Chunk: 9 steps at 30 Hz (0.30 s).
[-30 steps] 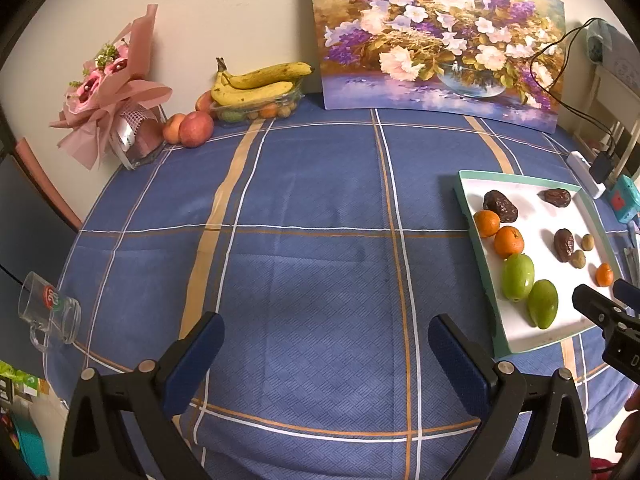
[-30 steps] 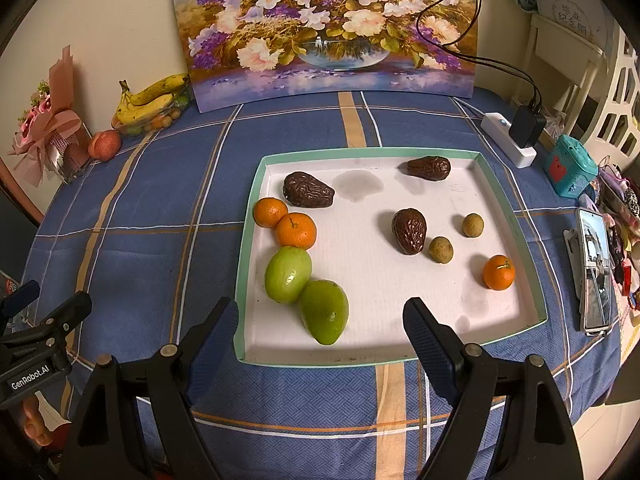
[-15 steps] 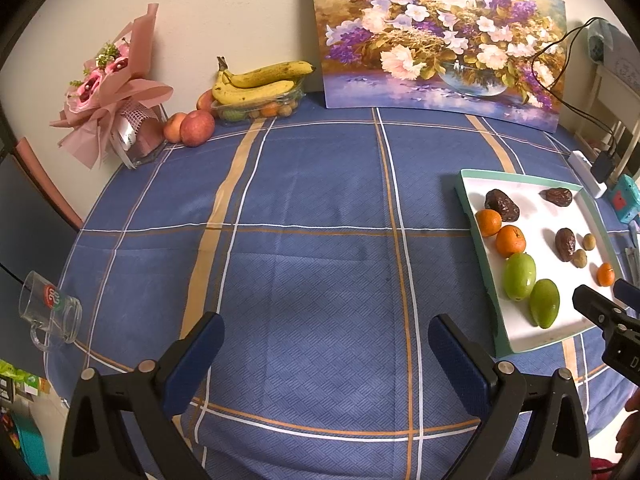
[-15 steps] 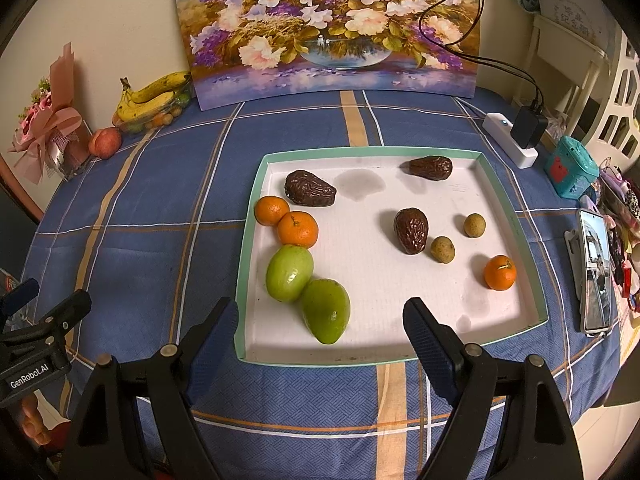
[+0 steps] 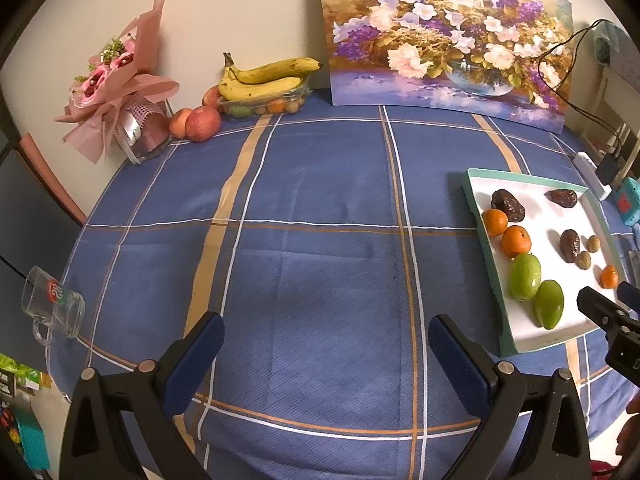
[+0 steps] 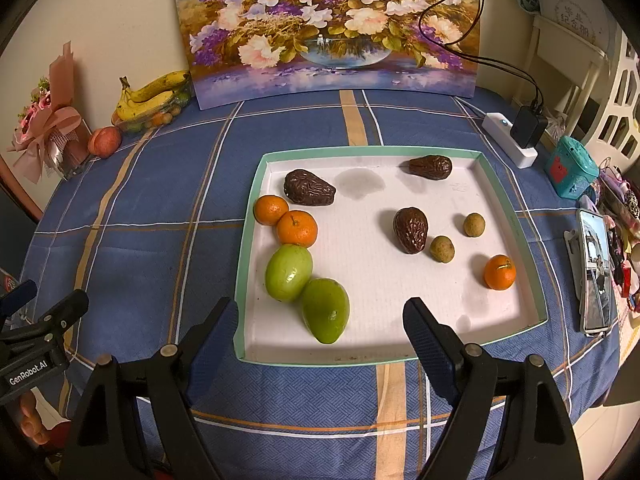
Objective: Organize fruits
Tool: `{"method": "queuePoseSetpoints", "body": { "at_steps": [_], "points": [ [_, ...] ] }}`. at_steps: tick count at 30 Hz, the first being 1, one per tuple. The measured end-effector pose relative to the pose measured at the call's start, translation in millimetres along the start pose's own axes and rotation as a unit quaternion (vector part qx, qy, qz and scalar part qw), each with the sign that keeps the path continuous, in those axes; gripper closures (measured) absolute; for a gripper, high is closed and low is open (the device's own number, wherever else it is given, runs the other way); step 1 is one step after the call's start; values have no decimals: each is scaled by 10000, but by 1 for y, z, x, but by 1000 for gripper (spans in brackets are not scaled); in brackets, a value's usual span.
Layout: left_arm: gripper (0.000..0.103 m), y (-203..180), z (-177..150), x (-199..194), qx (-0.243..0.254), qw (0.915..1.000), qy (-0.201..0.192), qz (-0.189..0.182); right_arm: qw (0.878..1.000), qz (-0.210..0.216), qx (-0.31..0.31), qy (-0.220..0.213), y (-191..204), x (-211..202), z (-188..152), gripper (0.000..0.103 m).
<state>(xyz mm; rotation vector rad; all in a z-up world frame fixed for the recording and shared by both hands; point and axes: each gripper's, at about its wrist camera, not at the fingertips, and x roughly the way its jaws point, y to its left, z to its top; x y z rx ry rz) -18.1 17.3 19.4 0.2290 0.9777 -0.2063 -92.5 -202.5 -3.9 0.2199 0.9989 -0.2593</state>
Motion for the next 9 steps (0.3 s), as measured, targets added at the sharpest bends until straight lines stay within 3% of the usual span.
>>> {"method": "queuePoseSetpoints", "body": {
  "at_steps": [9],
  "points": [
    [0, 2, 1, -7, -45, 9999, -142, -34, 10000, 5, -12, 5, -1, 0, 0, 18]
  ]
}}
